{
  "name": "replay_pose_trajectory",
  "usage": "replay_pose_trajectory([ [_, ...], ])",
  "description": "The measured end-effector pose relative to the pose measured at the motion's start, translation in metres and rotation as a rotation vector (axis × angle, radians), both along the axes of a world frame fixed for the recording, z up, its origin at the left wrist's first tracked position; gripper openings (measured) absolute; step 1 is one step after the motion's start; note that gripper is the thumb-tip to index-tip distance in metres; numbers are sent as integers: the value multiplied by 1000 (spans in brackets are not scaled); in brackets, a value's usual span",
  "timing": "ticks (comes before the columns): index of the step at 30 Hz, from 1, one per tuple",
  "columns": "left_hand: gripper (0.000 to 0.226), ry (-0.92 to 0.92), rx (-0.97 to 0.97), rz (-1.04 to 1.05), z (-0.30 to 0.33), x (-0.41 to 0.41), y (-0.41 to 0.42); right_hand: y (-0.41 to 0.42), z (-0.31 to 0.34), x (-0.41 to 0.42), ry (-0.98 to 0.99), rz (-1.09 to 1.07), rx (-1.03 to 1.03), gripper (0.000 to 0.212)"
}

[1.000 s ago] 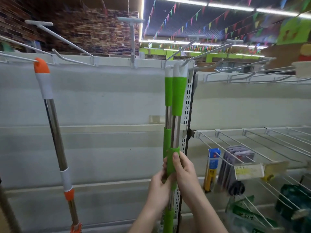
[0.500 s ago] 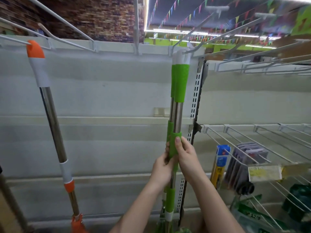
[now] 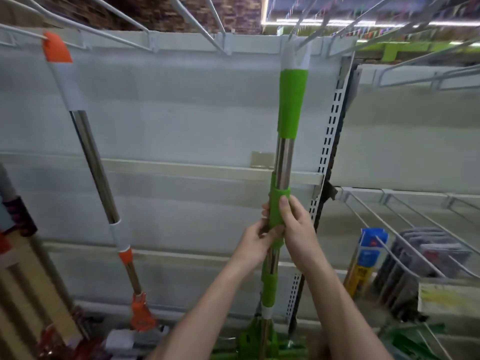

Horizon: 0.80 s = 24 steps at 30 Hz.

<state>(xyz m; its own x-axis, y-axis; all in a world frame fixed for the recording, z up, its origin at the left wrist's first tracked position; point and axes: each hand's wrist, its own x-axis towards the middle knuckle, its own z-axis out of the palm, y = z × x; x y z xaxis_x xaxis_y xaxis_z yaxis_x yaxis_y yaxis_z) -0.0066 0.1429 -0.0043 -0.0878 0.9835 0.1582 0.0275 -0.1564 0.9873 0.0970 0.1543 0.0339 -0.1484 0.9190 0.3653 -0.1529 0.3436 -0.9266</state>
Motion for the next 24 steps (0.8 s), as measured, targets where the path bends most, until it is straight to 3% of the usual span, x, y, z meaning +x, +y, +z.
replay_pose_trajectory([
  [3,7,30,-8,37,-2,2,-2,-3,-1,-2,-9,-11,34,42],
  [8,14,118,12,111,-11,2,-7,-7,-11,-5,-34,-102,128,24],
  [13,32,122,33,162,-8,-33,-22,-15,-13,-10,16,-346,273,24],
  [17,23,106,98,226,-2,-83,-48,-37,-8,-31,18,-554,406,27],
  [21,18,30,142,240,12,-136,-85,-68,-14,-81,-23,-470,487,23],
  [24,16,14,160,265,16,-188,-126,-95,-24,-126,-36,-265,292,19],
])
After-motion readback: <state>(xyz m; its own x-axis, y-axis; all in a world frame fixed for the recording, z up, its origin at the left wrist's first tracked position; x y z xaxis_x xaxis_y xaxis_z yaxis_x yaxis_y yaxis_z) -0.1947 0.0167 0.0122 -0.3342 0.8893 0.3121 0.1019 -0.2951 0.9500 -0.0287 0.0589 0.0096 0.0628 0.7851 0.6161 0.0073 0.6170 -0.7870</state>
